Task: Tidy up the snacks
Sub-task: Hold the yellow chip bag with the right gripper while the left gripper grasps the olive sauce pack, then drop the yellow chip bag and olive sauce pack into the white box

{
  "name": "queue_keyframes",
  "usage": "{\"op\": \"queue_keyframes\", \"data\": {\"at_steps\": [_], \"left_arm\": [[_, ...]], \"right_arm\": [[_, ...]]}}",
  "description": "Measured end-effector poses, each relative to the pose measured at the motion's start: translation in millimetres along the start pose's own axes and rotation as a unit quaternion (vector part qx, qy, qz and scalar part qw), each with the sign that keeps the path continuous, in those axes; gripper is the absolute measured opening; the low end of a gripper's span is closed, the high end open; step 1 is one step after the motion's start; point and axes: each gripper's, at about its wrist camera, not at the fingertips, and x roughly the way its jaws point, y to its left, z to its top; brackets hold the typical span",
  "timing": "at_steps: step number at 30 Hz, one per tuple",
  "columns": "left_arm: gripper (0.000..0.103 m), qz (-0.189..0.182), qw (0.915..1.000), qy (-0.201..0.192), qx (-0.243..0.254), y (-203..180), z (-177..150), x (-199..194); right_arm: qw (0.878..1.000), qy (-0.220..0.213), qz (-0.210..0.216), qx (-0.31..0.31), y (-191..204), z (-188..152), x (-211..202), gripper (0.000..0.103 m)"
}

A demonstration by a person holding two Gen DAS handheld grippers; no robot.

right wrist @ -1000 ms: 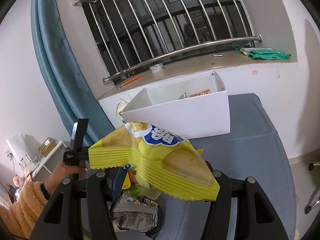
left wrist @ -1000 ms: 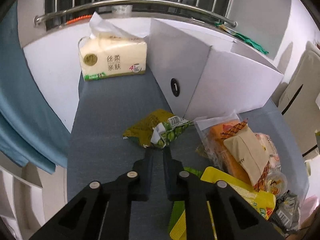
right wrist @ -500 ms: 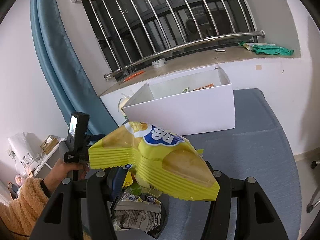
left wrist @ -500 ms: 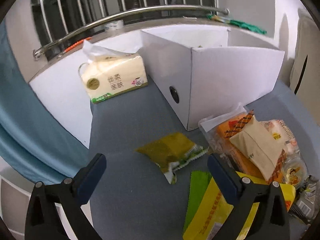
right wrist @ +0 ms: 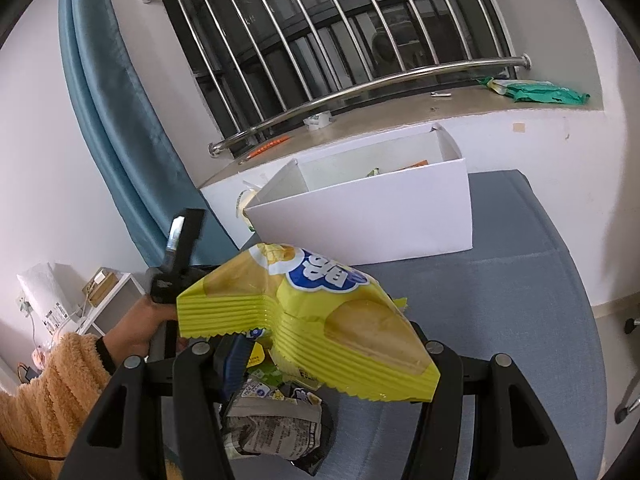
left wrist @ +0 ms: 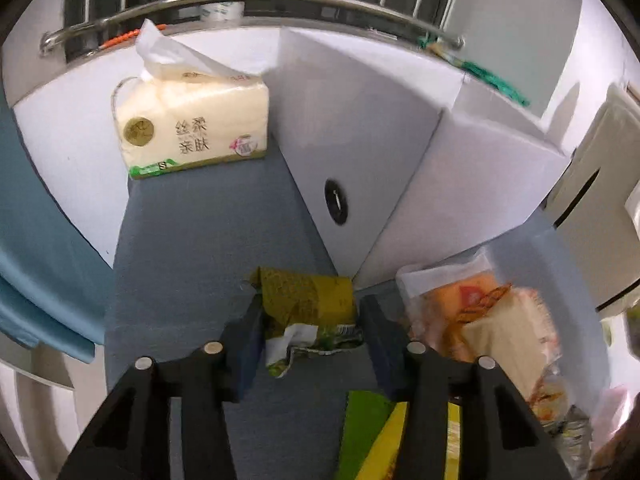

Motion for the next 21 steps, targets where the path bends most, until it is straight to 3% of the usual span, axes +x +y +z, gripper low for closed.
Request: {"op": "queue_keyframes", "data": {"at_steps": [4, 10, 16, 21], "left_arm": [[0.049, 0.007, 0.9993, 0.006, 0.036, -9, -7, -4], [0.048, -0.021, 0.9984, -0.048, 0.018, -22, -10, -48], [0.048, -0.058, 0.9911, -0.117, 0.025, -51, 23, -103], [0.048, -0.071, 0.9865, -0.145, 0.026, -65, 60, -115]], "right_arm": [[1.000, 0.001, 0.002, 0.004, -1, -1, 1, 0.063], [1.000, 0.002, 0.005, -0.006, 5, 2, 4, 0.063], [1.000, -0.003, -0.002, -0.021, 9, 23, 11, 0.063], [0.999, -0.022, -0.013, -0.041, 10, 74, 27, 0.063]]}}
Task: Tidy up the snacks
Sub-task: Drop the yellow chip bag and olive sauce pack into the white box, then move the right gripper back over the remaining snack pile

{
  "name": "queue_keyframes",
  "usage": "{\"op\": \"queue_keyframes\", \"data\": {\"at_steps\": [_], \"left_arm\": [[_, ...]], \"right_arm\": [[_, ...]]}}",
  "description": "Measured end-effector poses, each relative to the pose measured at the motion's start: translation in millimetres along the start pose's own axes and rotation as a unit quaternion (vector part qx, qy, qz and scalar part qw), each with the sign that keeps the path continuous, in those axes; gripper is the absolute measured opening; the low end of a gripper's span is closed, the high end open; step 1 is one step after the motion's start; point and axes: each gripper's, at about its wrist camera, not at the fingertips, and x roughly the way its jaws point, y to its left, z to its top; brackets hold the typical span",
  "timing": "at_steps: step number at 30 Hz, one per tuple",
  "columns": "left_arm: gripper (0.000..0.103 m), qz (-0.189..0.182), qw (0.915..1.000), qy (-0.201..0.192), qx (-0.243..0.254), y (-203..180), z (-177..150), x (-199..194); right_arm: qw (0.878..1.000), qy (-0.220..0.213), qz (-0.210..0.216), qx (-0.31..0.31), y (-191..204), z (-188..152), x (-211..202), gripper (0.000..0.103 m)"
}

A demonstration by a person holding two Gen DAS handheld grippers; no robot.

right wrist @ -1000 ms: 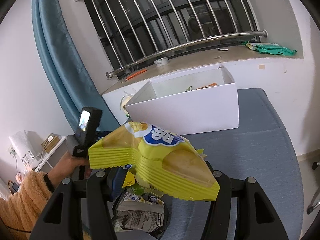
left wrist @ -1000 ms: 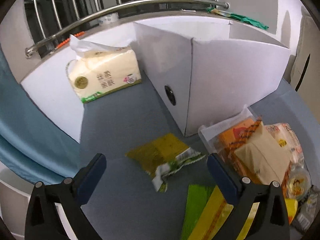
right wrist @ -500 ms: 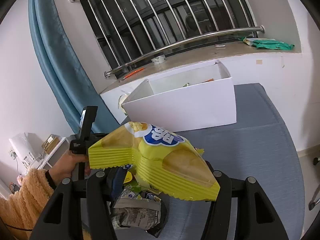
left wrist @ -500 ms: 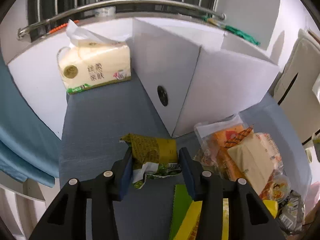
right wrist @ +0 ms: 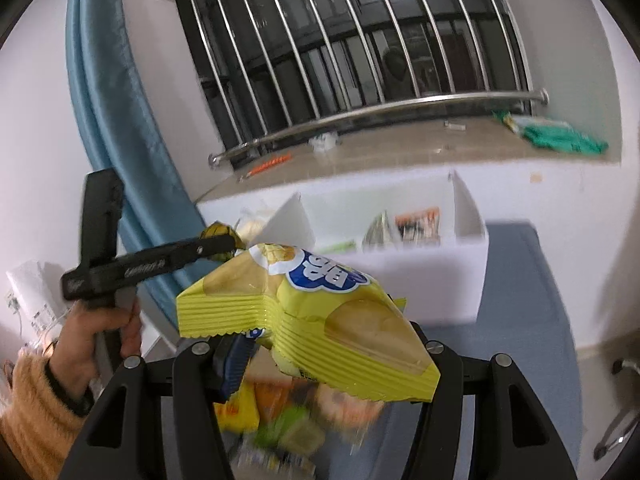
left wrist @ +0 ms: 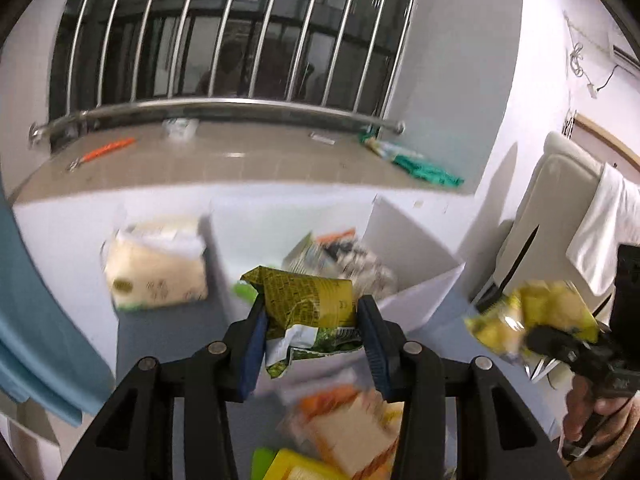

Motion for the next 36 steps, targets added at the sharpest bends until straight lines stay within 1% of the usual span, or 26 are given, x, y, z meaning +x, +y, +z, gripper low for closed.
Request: {"op": "queue_keyframes", "data": {"at_steps": [2, 4, 7, 11, 12, 13, 14, 15, 16, 17, 20, 21, 23, 27, 29, 32, 36], "left_arm": [[0.048, -0.002, 1.0000, 0.000, -0.002, -5, 17, 19], [0.048, 0.002, 1.0000, 0.005, -0.003, -8, 28, 37], [0.048, 0.005, 0.9998, 0.018, -0.011, -7, 39, 67], [0.049, 0.020, 0.9991, 0.037, -0.004, -8, 49, 95], [0.053, 0.031, 0.9987, 0.040, 0.000, -9, 50, 99], [0.058, 0.038, 0.9983, 0.044, 0.003, -9, 48, 101], [0.078, 0.047, 0.9977, 0.049, 0.004, -9, 49, 105], [0.103, 0.055, 0.9971, 0.052, 0.002, -8, 49, 107], [0.103, 0.063, 0.9968, 0.049, 0.000, -7, 48, 107], [0.103, 0.064, 0.9968, 0.048, 0.001, -6, 48, 107], [0.103, 0.062, 0.9965, 0.055, -0.001, -4, 45, 106], [0.103, 0.068, 0.9961, 0.055, 0.001, -4, 44, 105], [0.103, 0.081, 0.9954, 0.052, 0.006, -4, 41, 102], [0.103, 0.075, 0.9958, 0.051, 0.010, -6, 37, 90], [0.103, 0.070, 0.9963, 0.047, 0.017, -9, 34, 79], [0.103, 0.060, 0.9972, 0.039, 0.025, -16, 27, 58], [0.103, 0.041, 0.9979, 0.027, 0.042, -30, 8, 21]], "right_arm": [[1.000, -0.007, -0.009, 0.003, -7, 24, 11, 0.063], [0.999, -0.010, -0.030, 0.007, -16, 48, 24, 0.063], [0.998, 0.000, -0.065, 0.012, -35, 77, 51, 0.063], [0.995, 0.023, -0.092, 0.016, -56, 94, 83, 0.064], [0.994, 0.031, -0.098, 0.022, -62, 97, 91, 0.064], [0.994, 0.037, -0.097, 0.024, -67, 99, 97, 0.066], [0.994, 0.042, -0.098, 0.024, -70, 100, 101, 0.075], [0.994, 0.049, -0.098, 0.027, -74, 101, 108, 0.085], [0.993, 0.056, -0.097, 0.031, -77, 101, 111, 0.103], [0.992, 0.060, -0.099, 0.039, -80, 100, 113, 0.103], [0.992, 0.042, -0.106, 0.050, -85, 97, 109, 0.103], [0.992, 0.040, -0.105, 0.052, -86, 95, 107, 0.103], [0.993, 0.038, -0.103, 0.051, -86, 93, 103, 0.103], [0.994, 0.032, -0.102, 0.038, -81, 90, 92, 0.103], [0.994, 0.026, -0.100, 0.032, -77, 90, 85, 0.103], [0.996, 0.017, -0.084, 0.034, -70, 85, 68, 0.103], [0.998, 0.005, -0.059, 0.022, -53, 69, 41, 0.103]]}}
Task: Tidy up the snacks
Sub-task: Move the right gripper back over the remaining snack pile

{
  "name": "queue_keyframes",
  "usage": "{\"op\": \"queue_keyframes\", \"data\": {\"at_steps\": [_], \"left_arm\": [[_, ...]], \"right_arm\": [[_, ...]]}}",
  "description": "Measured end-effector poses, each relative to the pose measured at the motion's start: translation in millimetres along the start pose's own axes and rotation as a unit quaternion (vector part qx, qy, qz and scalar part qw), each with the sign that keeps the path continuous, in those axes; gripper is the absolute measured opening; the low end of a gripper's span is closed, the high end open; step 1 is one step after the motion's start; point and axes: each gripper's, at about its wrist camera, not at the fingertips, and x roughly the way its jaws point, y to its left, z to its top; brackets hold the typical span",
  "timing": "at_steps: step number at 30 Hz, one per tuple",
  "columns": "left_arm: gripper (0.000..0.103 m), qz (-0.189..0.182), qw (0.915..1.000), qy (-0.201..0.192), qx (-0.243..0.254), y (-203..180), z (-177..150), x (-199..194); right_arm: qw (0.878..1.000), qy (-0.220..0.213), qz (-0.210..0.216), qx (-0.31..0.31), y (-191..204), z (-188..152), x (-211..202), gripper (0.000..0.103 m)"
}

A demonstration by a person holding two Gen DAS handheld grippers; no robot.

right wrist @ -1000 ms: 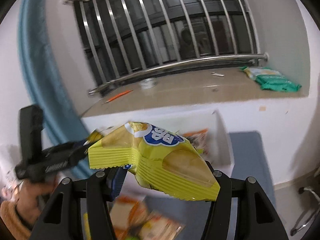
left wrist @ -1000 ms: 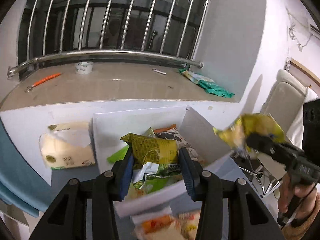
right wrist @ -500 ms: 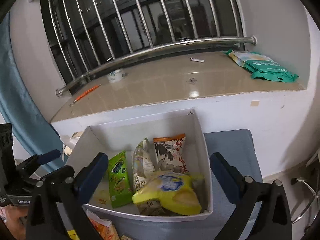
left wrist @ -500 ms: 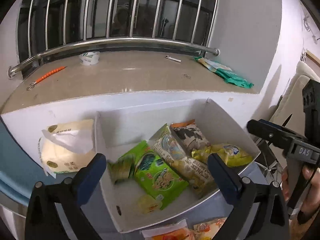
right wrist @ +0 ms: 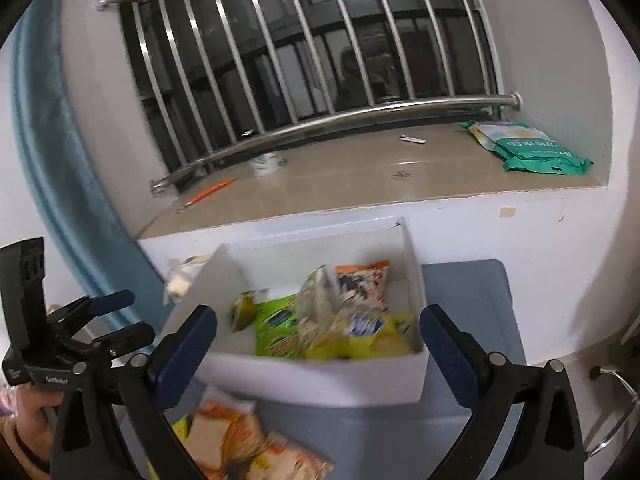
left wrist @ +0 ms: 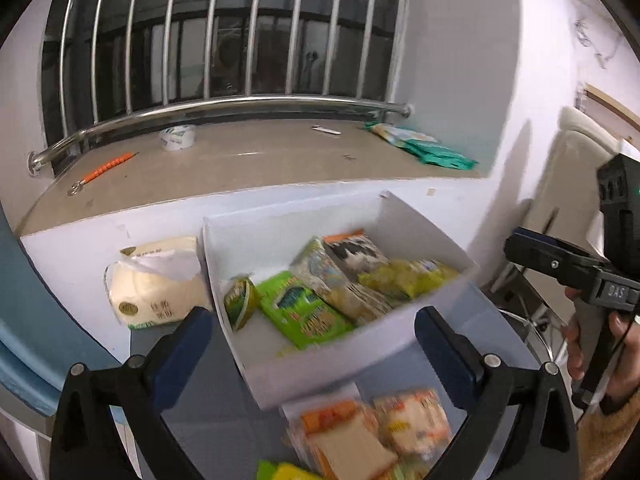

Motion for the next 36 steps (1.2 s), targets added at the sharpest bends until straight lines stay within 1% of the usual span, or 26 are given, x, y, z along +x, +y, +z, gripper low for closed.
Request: {"op": "queue_keyframes", "data": {"at_steps": [3, 7, 10, 13, 17, 19, 22, 26, 28, 31, 34, 36], "left_arm": [[0.103, -0.011, 0.9999, -0.006, 0.006, -8, -18, -25], [0.103, -0.027, 0.9995, -0.014, 0.000, -13, -44, -56], [0.103, -0.030, 0.9994, -0.014, -0.004, -16, -67, -75], [0.103, -0.032, 0.9993, -0.016, -0.009, -18, -91, -92], [0.103, -0.031, 0.9990, -0.020, -0.026, -19, -118, -108], [0.103, -0.028, 0.9989, -0.020, -0.032, -19, -128, -113], [0.103, -0.014, 0.9992, -0.019, -0.031, -18, -137, -118], [0.103, -0.019, 0.9987, -0.023, -0.042, -13, -145, -124], [0.103, -0.015, 0.9987, -0.019, -0.046, -11, -148, -123], [0.103, -0.010, 0.9989, -0.016, -0.044, -9, -153, -123], [0.103, -0.011, 0.9987, -0.015, -0.048, -6, -157, -124], [0.103, -0.013, 0.9984, -0.012, -0.054, -3, -159, -123]], "right_arm": [[1.000, -0.006, 0.015, -0.018, 14, -19, -22, 0.103], [0.999, 0.006, 0.037, -0.034, 33, -50, -43, 0.103], [0.998, 0.014, 0.051, -0.035, 44, -78, -54, 0.103], [0.997, 0.027, 0.063, -0.025, 51, -107, -59, 0.103], [0.997, 0.046, 0.063, -0.012, 55, -140, -56, 0.103], [0.996, 0.062, 0.065, -0.004, 58, -152, -52, 0.103], [0.995, 0.079, 0.066, -0.010, 66, -156, -44, 0.103], [0.993, 0.088, 0.056, -0.048, 88, -150, -31, 0.103], [0.992, 0.100, 0.046, -0.067, 100, -145, -19, 0.103], [0.988, 0.117, 0.048, -0.089, 114, -136, 5, 0.103], [0.982, 0.153, 0.032, -0.106, 126, -128, 38, 0.103], [0.979, 0.168, 0.035, -0.111, 130, -126, 55, 0.103]]}}
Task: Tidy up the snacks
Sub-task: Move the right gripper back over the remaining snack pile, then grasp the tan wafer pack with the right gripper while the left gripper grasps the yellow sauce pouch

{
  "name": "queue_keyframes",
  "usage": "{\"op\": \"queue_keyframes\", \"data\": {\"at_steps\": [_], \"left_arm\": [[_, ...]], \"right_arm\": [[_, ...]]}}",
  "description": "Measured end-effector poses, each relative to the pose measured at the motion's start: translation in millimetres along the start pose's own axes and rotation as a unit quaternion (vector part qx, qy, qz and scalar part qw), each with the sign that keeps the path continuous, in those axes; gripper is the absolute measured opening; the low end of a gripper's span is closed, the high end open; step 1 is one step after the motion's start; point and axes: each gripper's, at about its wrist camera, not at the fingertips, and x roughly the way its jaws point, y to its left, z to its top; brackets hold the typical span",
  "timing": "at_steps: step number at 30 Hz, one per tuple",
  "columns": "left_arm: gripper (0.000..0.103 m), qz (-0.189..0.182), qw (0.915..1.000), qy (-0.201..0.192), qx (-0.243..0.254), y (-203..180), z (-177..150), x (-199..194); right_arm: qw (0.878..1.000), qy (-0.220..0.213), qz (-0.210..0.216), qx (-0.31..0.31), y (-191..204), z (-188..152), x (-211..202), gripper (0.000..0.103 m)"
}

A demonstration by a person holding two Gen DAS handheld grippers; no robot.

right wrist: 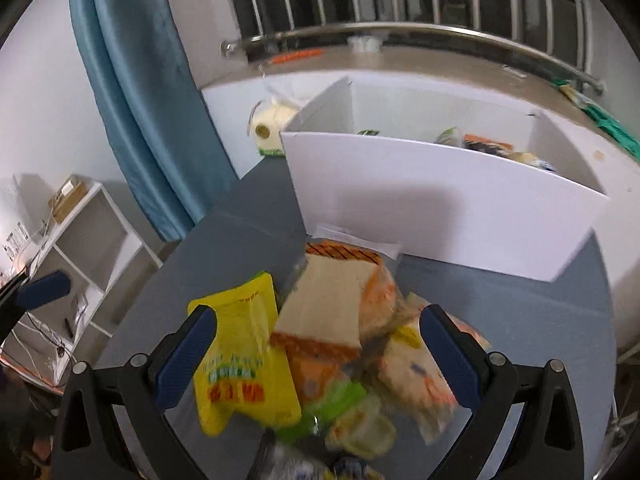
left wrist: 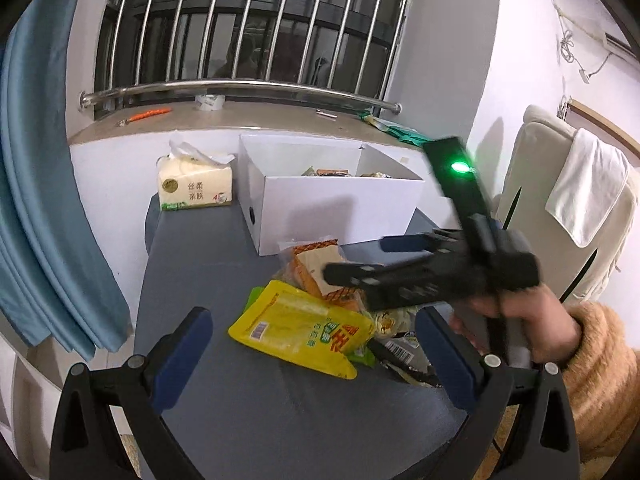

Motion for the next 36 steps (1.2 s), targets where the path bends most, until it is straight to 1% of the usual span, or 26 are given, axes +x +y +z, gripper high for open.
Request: {"op": "queue_keyframes", "data": {"at_steps": [2, 5, 6, 7, 8, 9, 11, 12, 13, 15, 17, 20, 24, 26, 28, 29, 31, 34, 35, 36], "left_arm": [[0.103, 0.002, 1.0000, 0.003, -0.006, 4, -3, 1], [0.103, -0.001, 0.9998, 0.012, -0.017, 8, -7, 5], [0.103, -0.001, 0.9997, 0.015, -0.020, 10, -8, 6], [0.103, -0.001, 0.9995, 0.020, -0.024, 10, -10, 9], [0.103, -0.003, 0.9994, 0.024, -0.026, 10, -12, 11], [0.103, -0.006, 0.9993, 0.026, -0.027, 11, -14, 12], [0.103, -0.008, 0.9990, 0.033, -0.030, 11, -16, 17], [0.103, -0.008, 0.9989, 0.035, -0.030, 10, -16, 18], [0.103, -0.010, 0.9987, 0.039, -0.031, 10, -17, 20], [0.103, -0.015, 0.9981, 0.048, -0.035, 9, -18, 27], [0.103, -0.017, 0.9973, 0.059, -0.040, 8, -20, 34], [0.103, -0.022, 0.9944, 0.089, -0.053, 6, -24, 50], [0.103, -0.041, 0.9886, 0.117, -0.086, 4, -27, 71], [0.103, -0.048, 0.9833, 0.133, -0.114, 6, -27, 86], [0.103, -0.045, 0.9795, 0.145, -0.133, 9, -27, 99], [0.103, -0.041, 0.9782, 0.148, -0.140, 10, -27, 104], [0.103, -0.035, 0.9752, 0.153, -0.157, 13, -26, 115], [0.102, -0.047, 0.9701, 0.153, -0.183, 19, -27, 127], [0.100, -0.049, 0.9719, 0.145, -0.179, 20, -26, 129], [0.092, -0.045, 0.9735, 0.146, -0.170, 19, -25, 130]], "right_arm": [[1.000, 0.016, -0.005, -0.001, 1, 5, 14, 0.103], [0.999, 0.050, -0.009, 0.004, -2, 8, 38, 0.103], [0.998, 0.056, -0.009, 0.006, -3, 8, 44, 0.101], [0.998, 0.065, -0.009, 0.006, -3, 7, 51, 0.092], [0.997, 0.073, -0.014, 0.005, -4, 7, 55, 0.073], [0.996, 0.079, -0.028, 0.003, -4, 6, 59, 0.066], [0.997, 0.073, -0.021, 0.011, -9, 6, 56, 0.055], [0.997, 0.074, -0.016, 0.014, -12, 7, 54, 0.054], [0.997, 0.074, -0.008, 0.019, -16, 6, 51, 0.050], [0.997, 0.074, -0.006, 0.021, -20, 4, 47, 0.050], [0.998, 0.061, -0.002, 0.023, -24, 0, 37, 0.050], [0.999, 0.035, 0.008, 0.031, -28, -6, 16, 0.050], [0.999, 0.000, 0.014, 0.040, -35, -19, -15, 0.050], [0.999, -0.014, 0.021, 0.047, -39, -26, -30, 0.050], [0.998, -0.031, 0.026, 0.054, -47, -33, -47, 0.050], [0.997, -0.037, 0.026, 0.056, -50, -32, -54, 0.050], [0.996, -0.050, 0.028, 0.062, -52, -43, -66, 0.050], [0.996, -0.060, 0.024, 0.063, -54, -53, -83, 0.050], [0.996, -0.061, 0.023, 0.063, -52, -50, -82, 0.050], [0.996, -0.063, 0.023, 0.064, -53, -52, -85, 0.050]]}}
